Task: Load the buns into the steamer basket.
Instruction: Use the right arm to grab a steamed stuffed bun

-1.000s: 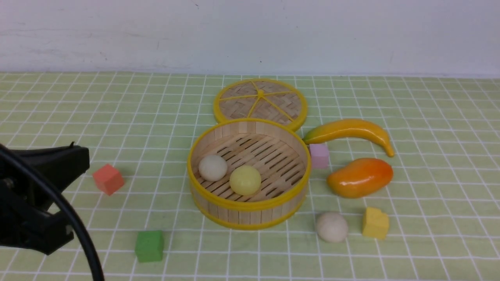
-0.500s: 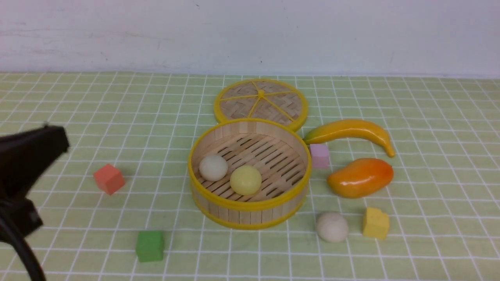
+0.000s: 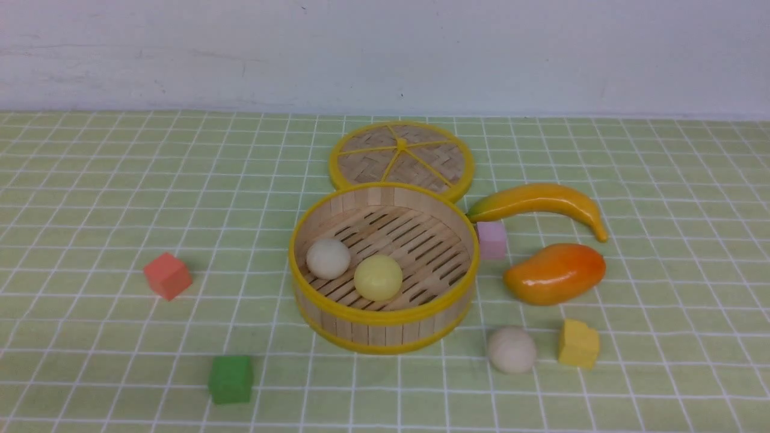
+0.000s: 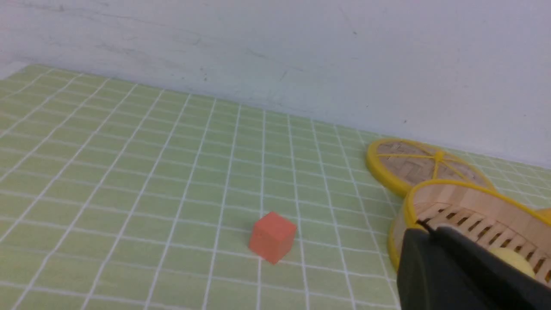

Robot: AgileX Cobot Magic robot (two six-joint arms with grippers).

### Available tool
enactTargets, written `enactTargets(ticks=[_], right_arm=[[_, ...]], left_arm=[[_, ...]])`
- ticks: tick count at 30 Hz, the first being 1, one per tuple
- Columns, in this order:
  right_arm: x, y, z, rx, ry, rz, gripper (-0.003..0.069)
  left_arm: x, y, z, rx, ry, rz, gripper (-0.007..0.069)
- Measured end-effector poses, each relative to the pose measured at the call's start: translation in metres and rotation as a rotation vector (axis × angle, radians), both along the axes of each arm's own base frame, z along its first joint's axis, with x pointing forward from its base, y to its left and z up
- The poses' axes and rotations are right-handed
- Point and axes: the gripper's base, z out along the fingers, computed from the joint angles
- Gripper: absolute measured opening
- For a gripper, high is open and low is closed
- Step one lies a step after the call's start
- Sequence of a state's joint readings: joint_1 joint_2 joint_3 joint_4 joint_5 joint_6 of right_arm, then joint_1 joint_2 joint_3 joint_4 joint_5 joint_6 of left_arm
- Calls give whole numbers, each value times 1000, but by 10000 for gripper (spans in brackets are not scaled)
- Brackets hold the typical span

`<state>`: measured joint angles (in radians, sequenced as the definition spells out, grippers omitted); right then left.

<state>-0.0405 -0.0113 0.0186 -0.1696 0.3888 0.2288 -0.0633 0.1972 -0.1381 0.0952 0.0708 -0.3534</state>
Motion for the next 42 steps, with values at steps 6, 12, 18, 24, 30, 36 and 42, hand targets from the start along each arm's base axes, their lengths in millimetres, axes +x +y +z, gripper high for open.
enactTargets(ticks=[6, 12, 18, 24, 30, 36, 42], right_arm=[[0, 0, 0, 0, 0, 0, 239], [0, 0, 0, 0, 0, 0, 239], [0, 0, 0, 0, 0, 0, 239], [0, 0, 0, 0, 0, 0, 239], [0, 0, 0, 1, 0, 0, 239], [0, 0, 0, 1, 0, 0, 239], [0, 0, 0, 1, 0, 0, 239]], left_arm=[[-14, 3, -46, -69, 16, 50, -3], [-18, 3, -69, -95, 247, 55, -3], [-19, 3, -72, -96, 278, 54, 3], [-19, 3, -72, -96, 278, 54, 8], [-19, 3, -72, -96, 278, 54, 8], [-19, 3, -72, -96, 278, 54, 8], [-19, 3, -72, -98, 278, 54, 8]])
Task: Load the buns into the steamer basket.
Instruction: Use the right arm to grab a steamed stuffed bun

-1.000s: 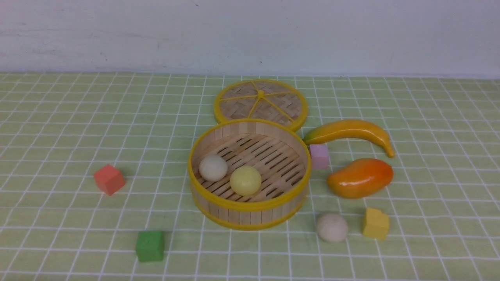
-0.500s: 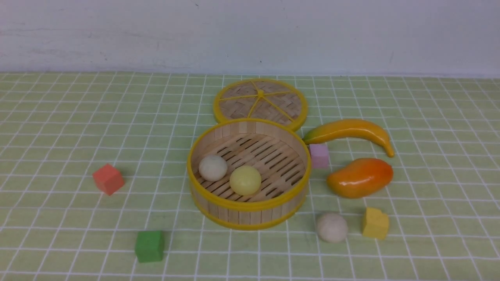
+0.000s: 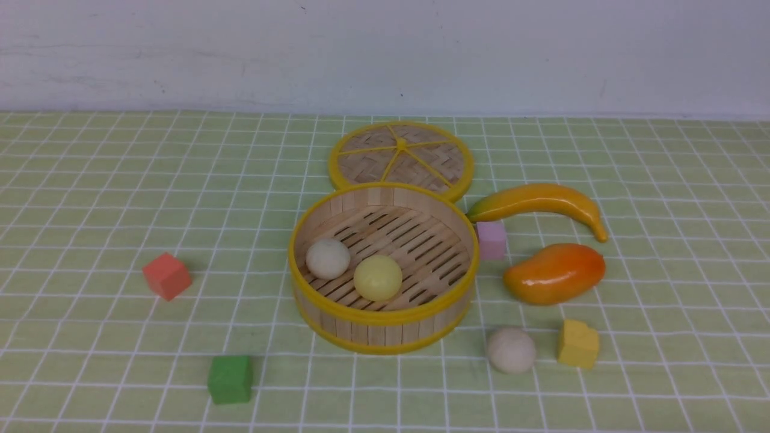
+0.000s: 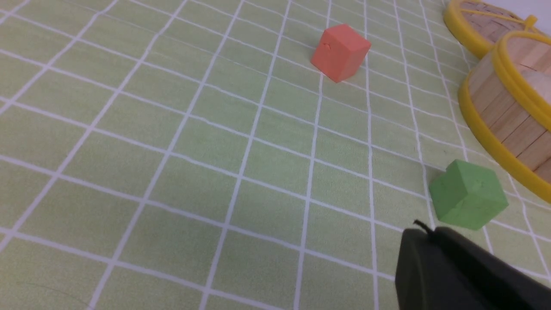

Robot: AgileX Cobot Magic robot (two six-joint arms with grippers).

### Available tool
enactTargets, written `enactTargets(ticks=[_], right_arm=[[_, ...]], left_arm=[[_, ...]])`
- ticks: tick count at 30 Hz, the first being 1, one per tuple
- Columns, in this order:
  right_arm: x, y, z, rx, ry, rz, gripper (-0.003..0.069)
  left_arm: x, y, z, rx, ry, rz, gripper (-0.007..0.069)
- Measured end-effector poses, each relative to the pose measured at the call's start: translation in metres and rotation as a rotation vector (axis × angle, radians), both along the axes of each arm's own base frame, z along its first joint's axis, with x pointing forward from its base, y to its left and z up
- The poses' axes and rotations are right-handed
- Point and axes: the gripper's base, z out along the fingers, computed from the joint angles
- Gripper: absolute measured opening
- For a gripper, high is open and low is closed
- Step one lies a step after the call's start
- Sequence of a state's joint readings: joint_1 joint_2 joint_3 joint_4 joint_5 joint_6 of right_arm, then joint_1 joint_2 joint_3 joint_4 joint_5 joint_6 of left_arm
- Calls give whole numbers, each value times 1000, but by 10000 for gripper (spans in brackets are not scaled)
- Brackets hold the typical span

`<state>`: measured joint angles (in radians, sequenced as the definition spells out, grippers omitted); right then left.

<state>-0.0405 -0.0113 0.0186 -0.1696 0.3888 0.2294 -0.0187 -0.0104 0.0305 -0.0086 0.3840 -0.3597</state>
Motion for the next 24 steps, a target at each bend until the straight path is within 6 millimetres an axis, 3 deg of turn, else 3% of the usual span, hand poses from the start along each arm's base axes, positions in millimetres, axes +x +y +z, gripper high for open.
enactTargets(ticks=[4, 24], right_arm=[[0, -1, 0, -23, 1, -1, 239], [0, -14, 5, -486, 8, -27, 239]], left_arm=[[0, 0, 0, 0, 0, 0, 8], [0, 0, 0, -1, 0, 0, 29]])
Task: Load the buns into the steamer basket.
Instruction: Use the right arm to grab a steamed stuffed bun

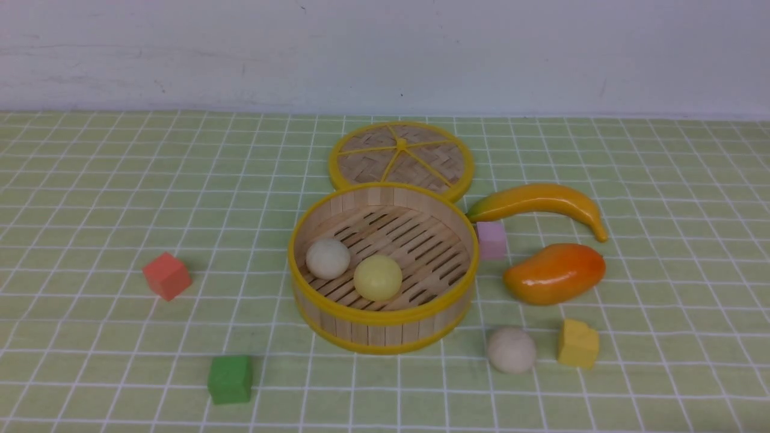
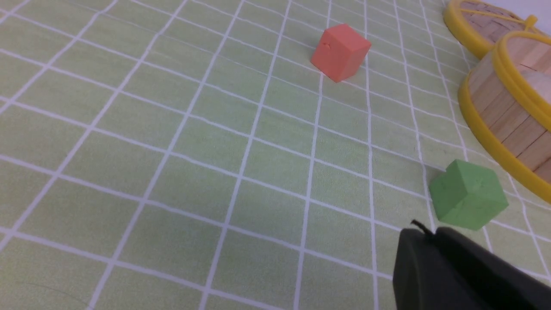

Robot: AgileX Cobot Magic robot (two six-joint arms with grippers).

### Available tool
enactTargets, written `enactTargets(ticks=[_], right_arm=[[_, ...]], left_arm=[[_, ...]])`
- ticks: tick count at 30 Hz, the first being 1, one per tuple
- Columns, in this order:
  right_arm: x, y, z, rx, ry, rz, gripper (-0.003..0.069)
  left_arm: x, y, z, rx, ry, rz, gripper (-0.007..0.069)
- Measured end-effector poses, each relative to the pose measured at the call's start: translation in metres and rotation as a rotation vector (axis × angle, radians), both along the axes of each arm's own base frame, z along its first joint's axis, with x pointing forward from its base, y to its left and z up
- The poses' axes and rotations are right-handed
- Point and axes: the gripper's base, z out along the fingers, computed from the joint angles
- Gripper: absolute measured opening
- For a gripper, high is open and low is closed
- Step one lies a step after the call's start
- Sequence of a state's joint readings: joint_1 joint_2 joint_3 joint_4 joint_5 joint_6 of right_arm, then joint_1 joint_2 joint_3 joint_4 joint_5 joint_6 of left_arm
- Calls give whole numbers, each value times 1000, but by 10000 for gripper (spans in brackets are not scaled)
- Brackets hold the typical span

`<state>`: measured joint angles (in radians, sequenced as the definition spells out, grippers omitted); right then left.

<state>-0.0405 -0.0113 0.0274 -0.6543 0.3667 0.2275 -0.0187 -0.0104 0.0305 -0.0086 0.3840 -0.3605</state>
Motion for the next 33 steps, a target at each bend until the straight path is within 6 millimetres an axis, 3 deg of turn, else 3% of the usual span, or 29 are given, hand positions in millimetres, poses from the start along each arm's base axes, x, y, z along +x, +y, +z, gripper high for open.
enactTargets(ticks=[10, 14, 18, 27, 33], right_arm=[[3, 4, 14, -294, -90, 84, 239], [3, 5, 16, -306, -106, 93, 239], [4, 11, 20, -143, -202, 140, 239], [5, 20, 27, 399, -354, 195, 239], [5, 20, 26, 426, -354, 184, 239]], left_arm=[[0, 0, 0, 0, 0, 0, 39], [0, 0, 0, 0, 0, 0, 39], [0, 0, 0, 0, 0, 0, 42], [0, 0, 0, 0, 0, 0, 56], [0, 0, 0, 0, 0, 0, 61]])
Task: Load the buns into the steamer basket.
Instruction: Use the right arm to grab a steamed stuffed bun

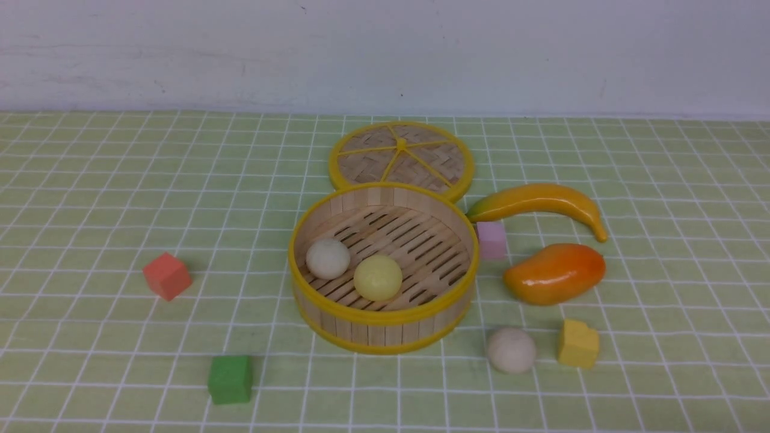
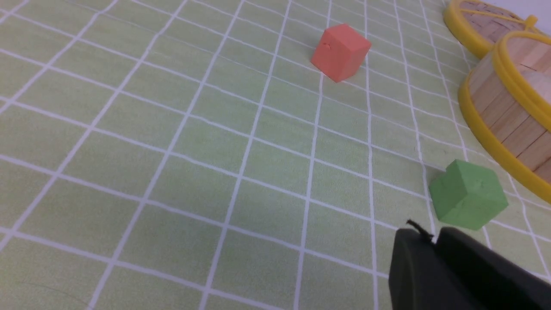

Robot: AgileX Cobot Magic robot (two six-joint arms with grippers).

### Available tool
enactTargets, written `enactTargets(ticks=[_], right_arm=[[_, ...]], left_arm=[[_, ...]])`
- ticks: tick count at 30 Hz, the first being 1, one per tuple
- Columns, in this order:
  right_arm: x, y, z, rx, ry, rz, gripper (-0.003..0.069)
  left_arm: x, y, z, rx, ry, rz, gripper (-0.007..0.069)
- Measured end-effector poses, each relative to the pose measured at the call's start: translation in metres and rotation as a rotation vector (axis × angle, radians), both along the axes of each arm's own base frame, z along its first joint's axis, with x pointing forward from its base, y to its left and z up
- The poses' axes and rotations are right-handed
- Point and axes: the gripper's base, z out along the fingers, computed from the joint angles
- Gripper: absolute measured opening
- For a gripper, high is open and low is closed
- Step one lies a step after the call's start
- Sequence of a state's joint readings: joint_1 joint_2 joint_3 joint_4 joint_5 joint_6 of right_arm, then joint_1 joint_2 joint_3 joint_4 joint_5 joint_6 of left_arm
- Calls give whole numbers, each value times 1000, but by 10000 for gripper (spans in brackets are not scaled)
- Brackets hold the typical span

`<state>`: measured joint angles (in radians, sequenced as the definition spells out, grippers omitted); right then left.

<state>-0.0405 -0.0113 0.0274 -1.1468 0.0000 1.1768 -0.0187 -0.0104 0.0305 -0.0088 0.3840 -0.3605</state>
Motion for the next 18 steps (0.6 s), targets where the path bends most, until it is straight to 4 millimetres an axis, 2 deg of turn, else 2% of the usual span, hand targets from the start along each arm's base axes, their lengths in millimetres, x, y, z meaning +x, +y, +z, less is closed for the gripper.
enactTargets(ticks=[8, 12, 14, 15, 18], right_arm=[[0, 7, 2, -23, -27, 70, 239], [-3, 16, 15, 18, -91, 177, 239], [-6, 16, 32, 24, -143, 182, 239], [-7, 16, 34, 24, -150, 182, 239], [-21, 10, 80, 7, -270, 109, 239]], left_arm=[[0, 0, 0, 0, 0, 0, 71], [0, 0, 0, 0, 0, 0, 75], [0, 0, 0, 0, 0, 0, 78], [0, 0, 0, 0, 0, 0, 78], [0, 0, 0, 0, 0, 0, 81]])
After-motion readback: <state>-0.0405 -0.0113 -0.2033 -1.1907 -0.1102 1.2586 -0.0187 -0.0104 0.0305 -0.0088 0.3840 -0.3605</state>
